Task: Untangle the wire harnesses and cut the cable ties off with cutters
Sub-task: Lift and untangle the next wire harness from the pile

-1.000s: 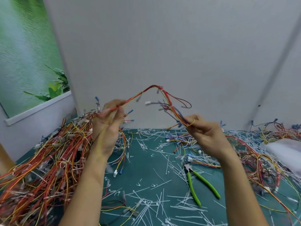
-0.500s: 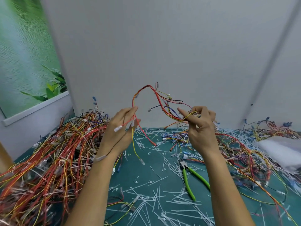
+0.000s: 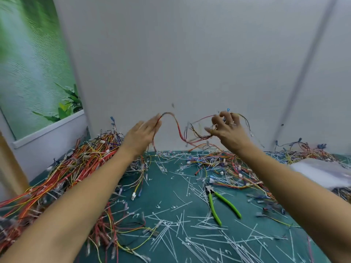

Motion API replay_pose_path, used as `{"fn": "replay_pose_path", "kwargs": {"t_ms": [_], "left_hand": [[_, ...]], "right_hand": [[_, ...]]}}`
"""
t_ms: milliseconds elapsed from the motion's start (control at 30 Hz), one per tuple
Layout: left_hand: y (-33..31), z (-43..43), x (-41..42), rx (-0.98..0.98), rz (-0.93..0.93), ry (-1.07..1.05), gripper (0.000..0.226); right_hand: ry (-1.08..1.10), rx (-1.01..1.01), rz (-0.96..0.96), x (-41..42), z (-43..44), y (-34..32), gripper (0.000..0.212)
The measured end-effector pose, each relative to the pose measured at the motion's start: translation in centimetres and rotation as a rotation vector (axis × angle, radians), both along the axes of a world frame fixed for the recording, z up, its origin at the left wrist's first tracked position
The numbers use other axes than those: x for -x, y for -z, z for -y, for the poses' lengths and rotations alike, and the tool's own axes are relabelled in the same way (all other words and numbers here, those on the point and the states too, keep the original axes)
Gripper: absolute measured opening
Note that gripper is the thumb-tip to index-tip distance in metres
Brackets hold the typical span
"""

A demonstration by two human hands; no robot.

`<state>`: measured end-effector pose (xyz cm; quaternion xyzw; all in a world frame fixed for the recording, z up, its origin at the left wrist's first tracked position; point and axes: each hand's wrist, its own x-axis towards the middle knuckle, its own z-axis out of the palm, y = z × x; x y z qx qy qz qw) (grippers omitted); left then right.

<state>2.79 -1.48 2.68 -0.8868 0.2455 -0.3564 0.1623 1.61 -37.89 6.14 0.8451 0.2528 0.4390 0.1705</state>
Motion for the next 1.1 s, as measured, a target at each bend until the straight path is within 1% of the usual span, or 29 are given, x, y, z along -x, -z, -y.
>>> {"fn": "replay_pose_path", "kwargs": {"t_ms": [67, 100, 133, 167, 200, 233, 267, 300, 333, 367, 433, 500, 533, 567, 600, 633, 667, 700, 733, 767, 800, 867, 900, 933, 967, 1000, 1033, 1067, 1100], "left_hand": [[-0.5, -1.0, -0.3, -0.038, -0.090, -0.088, 0.089], [-0.7, -1.3, -0.2, -0.013, -0.136, -0.113, 0.088], [-0.7, -1.6, -0.2, 0.055, -0.181, -0.120, 0.085], [-0.8, -1.7, -0.1, 0.165, -0.235, -0.116, 0.082], [-0.7, -1.6, 0.2, 0.316, -0.297, -0.100, 0.078], [-0.6, -1.5, 0.4, 0.479, -0.355, -0.070, 0.073], [-0.5, -1.2, 0.4, 0.630, -0.384, -0.022, 0.064], [-0.3, -0.8, 0.4, 0.755, -0.382, 0.018, 0.051], [-0.2, -0.2, 0.6, 0.839, -0.370, 0.035, 0.038], [-0.1, 0.6, 0.9, 0.891, -0.381, 0.035, 0.030], [0.0, 2.8, 1.8, 0.947, -0.454, 0.022, 0.028], [0.1, 5.5, 2.8, 0.941, -0.508, 0.053, 0.026], [0.3, 7.1, 3.4, 0.925, -0.544, 0.077, 0.023], [0.4, 8.8, 4.1, 0.905, -0.594, 0.109, 0.021], [0.6, 10.5, 5.0, 0.865, -0.628, 0.151, 0.021], [0.8, 12.2, 5.8, 0.810, -0.629, 0.199, 0.022], [0.9, 13.9, 6.5, 0.731, -0.587, 0.246, 0.023], [1.0, 15.7, 7.2, 0.635, -0.517, 0.291, 0.023], [1.1, 17.4, 7.9, 0.523, -0.439, 0.328, 0.024], [1.2, 19.0, 8.7, 0.411, -0.402, 0.357, 0.025], [1.4, 20.5, 9.4, 0.261, -0.377, 0.377, 0.028], [2.2, 23.0, 10.7, -0.168, -0.296, 0.405, 0.035], [2.4, 24.2, 11.5, -0.384, -0.277, 0.425, 0.038], [2.6, 25.2, 12.1, -0.551, -0.290, 0.437, 0.040], [2.6, 26.2, 12.6, -0.675, -0.338, 0.425, 0.040], [2.5, 26.8, 13.1, -0.745, -0.412, 0.407, 0.039], [2.5, 26.9, 13.5, -0.754, -0.497, 0.417, 0.039], [2.8, 26.7, 13.7, -0.707, -0.564, 0.453, 0.037], [3.3, 25.8, 13.9, -0.603, -0.611, 0.505, 0.035]], "right_hand": [[0.171, 0.034, -0.102, 0.1, 0.8, -0.3, 0.056], [0.258, 0.002, -0.219, 0.0, 1.1, -0.6, 0.049], [0.305, -0.077, -0.369, 0.1, 1.3, -1.2, 0.041], [0.311, -0.198, -0.555, 0.2, 1.4, -2.0, 0.033], [0.280, -0.348, -0.740, 0.3, 1.5, -2.8, 0.027], [0.219, -0.502, -0.863, 0.4, 1.7, -3.5, 0.023], [0.159, -0.622, -0.909, 0.4, 1.9, -4.1, 0.020], [0.109, -0.737, -0.922, 0.4, 2.0, -4.8, 0.019], [0.058, -0.883, -0.926, 0.3, 2.0, -5.4, 0.022], [0.002, -1.057, -0.926, 0.2, 1.9, -6.0, 0.025], [-0.088, -1.376, -0.883, -0.1, 1.2, -7.1, 0.029], [-0.153, -1.608, -0.817, -0.4, 0.2, -8.4, 0.031], [-0.207, -1.698, -0.788, -0.5, -0.5, -8.9, 0.040], [-0.275, -1.774, -0.782, -0.6, -1.2, -9.2, 0.054], [-0.341, -1.833, -0.786, -0.8, -1.8, -9.5, 0.065], [-0.372, -1.846, -0.781, -0.9, -2.4, -9.6, 0.071], [-0.348, -1.805, -0.755, -1.0, -3.0, -9.7, 0.072], [-0.276, -1.729, -0.702, -1.3, -3.5, -9.6, 0.068], [-0.180, -1.624, -0.636, -1.6, -4.0, -9.4, 0.064], [-0.078, -1.492, -0.575, -1.7, -4.6, -9.2, 0.058], [0.019, -1.333, -0.518, -1.7, -5.3, -8.9, 0.052], [0.104, -1.003, -0.407, -1.6, -6.4, -7.2, 0.042], [0.092, -0.873, -0.380, -1.5, -6.9, -5.8, 0.043], [0.090, -0.751, -0.377, -1.3, -7.0, -4.0, 0.047], [0.117, -0.624, -0.385, -1.2, -6.7, -2.1, 0.053], [0.165, -0.504, -0.410, -1.0, -5.9, -0.2, 0.055], [0.229, -0.400, -0.452, -0.9, -4.7, 1.6, 0.053], [0.314, -0.325, -0.508, -0.7, -3.4, 3.3, 0.049], [0.415, -0.282, -0.571, -0.5, -2.0, 4.8, 0.044]]}}
